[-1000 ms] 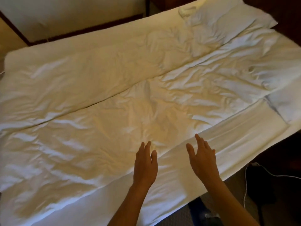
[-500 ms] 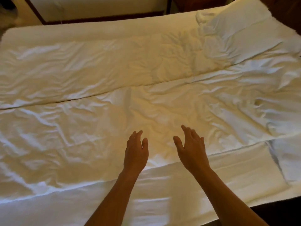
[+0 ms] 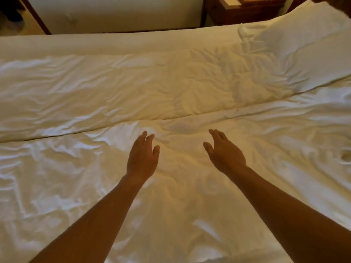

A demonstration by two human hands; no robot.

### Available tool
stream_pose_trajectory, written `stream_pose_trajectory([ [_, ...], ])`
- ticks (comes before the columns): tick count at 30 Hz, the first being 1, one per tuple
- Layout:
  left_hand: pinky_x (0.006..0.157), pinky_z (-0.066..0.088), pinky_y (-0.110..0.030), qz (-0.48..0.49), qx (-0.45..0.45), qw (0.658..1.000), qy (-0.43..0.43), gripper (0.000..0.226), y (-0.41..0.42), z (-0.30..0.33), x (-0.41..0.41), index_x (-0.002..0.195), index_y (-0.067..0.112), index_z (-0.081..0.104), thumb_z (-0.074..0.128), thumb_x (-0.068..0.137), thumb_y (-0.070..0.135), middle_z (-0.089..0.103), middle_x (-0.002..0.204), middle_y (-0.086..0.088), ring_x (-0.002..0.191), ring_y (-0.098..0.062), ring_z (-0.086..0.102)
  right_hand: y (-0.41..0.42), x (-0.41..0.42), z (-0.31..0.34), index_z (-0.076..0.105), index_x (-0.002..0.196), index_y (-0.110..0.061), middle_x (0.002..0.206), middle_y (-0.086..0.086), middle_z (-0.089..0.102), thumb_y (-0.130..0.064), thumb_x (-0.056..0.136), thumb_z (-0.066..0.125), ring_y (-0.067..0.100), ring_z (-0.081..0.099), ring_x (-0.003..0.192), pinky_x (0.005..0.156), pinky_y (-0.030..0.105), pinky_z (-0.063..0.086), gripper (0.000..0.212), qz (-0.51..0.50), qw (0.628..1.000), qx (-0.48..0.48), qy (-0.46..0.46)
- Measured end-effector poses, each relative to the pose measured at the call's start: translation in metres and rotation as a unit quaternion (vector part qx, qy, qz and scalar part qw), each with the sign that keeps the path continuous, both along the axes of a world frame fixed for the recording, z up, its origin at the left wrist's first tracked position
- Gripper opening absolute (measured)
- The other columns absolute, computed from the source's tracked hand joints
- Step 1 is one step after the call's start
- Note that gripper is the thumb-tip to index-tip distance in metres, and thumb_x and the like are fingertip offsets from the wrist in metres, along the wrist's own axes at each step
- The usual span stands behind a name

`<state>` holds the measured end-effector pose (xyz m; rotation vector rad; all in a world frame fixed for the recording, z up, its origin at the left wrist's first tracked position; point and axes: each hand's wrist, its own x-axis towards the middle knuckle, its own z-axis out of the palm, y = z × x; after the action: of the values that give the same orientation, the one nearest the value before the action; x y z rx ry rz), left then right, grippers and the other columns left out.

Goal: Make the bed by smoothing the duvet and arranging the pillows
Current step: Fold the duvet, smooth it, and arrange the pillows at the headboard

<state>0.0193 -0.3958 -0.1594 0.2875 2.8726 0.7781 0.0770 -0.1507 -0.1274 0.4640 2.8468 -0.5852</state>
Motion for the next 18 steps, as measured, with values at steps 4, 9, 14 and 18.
stream_pose_trajectory([
  [4, 0.109, 0.034, -0.048, 0.003, -0.058, 0.998, 0.032, 0.045, 0.007, -0.026, -0.066, 0.146, 0.017, 0.043, 0.045, 0.102, 0.03, 0.033, 0.157, -0.005, 0.141, -0.029, 0.031, 0.03, -0.062, -0.035, 0.028, 0.155, -0.021, 0.16, 0.003, 0.031, -0.043, 0.106, 0.034, 0.028, 0.043, 0.139, 0.105, 0.046, 0.042, 0.054, -0.007, 1.0, 0.019, 0.024],
  [9, 0.097, 0.042, -0.048, -0.007, -0.09, 0.995, 0.031, 0.041, -0.006, -0.039, -0.117, 0.143, 0.017, 0.048, 0.043, 0.104, 0.027, 0.047, 0.144, -0.008, 0.128, -0.035, 0.043, 0.06, -0.107, -0.07, 0.035, 0.151, -0.018, 0.156, 0.006, 0.037, -0.034, 0.107, 0.034, 0.029, 0.043, 0.138, 0.109, 0.045, 0.038, 0.048, -0.005, 0.999, 0.004, 0.033],
  [14, 0.083, 0.042, -0.039, -0.003, -0.068, 0.998, -0.009, 0.03, -0.009, -0.046, -0.137, 0.126, 0.018, 0.061, 0.052, 0.1, 0.026, 0.054, 0.123, -0.011, 0.109, -0.034, 0.057, 0.075, -0.132, -0.075, 0.039, 0.15, -0.02, 0.152, 0.006, 0.041, -0.025, 0.106, 0.039, 0.031, 0.05, 0.129, 0.103, 0.045, 0.042, 0.045, 0.044, 0.998, 0.024, 0.031],
  [18, 0.077, 0.043, -0.038, 0.017, -0.088, 0.996, -0.005, 0.02, -0.003, -0.047, -0.146, 0.107, 0.013, 0.066, 0.059, 0.096, 0.029, 0.055, 0.111, -0.014, 0.099, -0.037, 0.058, 0.088, -0.145, -0.077, 0.064, 0.116, -0.012, 0.12, 0.014, 0.058, -0.025, 0.101, 0.048, 0.034, 0.058, 0.108, 0.092, 0.041, 0.044, 0.026, 0.041, 0.996, 0.079, -0.009],
])
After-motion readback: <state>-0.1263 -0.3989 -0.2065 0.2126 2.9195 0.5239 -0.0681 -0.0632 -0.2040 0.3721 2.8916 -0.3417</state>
